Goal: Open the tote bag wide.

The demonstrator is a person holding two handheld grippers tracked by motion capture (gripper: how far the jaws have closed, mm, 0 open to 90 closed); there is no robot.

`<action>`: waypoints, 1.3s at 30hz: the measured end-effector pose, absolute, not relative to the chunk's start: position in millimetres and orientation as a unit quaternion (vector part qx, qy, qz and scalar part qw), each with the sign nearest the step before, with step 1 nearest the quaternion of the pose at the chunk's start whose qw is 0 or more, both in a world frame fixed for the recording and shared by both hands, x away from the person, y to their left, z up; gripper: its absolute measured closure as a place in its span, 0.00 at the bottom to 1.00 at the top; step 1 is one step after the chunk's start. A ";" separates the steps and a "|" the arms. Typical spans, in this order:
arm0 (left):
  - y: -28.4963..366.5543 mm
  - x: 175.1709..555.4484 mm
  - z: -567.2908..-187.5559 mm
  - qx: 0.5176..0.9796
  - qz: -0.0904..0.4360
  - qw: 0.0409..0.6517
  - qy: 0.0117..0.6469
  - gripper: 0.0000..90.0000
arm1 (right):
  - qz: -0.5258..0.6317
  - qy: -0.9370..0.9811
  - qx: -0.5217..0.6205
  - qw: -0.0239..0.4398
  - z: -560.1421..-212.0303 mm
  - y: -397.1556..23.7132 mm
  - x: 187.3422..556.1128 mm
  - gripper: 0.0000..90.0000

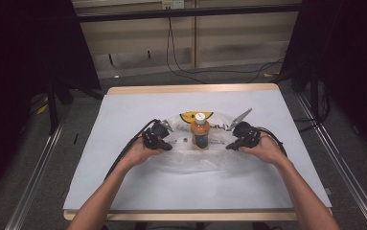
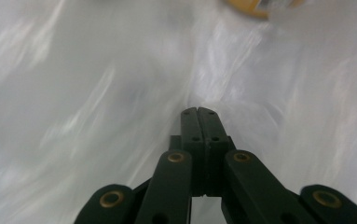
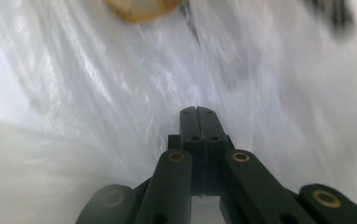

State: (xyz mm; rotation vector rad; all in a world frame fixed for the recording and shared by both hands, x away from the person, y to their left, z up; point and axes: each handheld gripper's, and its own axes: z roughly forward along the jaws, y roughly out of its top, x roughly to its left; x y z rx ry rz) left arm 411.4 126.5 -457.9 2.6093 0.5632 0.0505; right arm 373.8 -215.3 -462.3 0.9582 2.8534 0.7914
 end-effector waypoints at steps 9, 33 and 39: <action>149.3 404.2 -458.8 0.946 0.020 0.241 0.217 1.00 | 0.254 0.919 0.300 0.010 -461.8 -240.0 353.2 1.00; 87.9 384.8 -437.3 0.953 0.030 0.264 0.149 1.00 | 0.312 0.904 0.293 0.007 -442.6 -189.2 400.3 1.00; 72.3 374.0 -448.1 0.955 0.020 0.267 0.130 1.00 | 0.302 0.907 0.294 0.006 -450.4 -173.8 418.9 1.00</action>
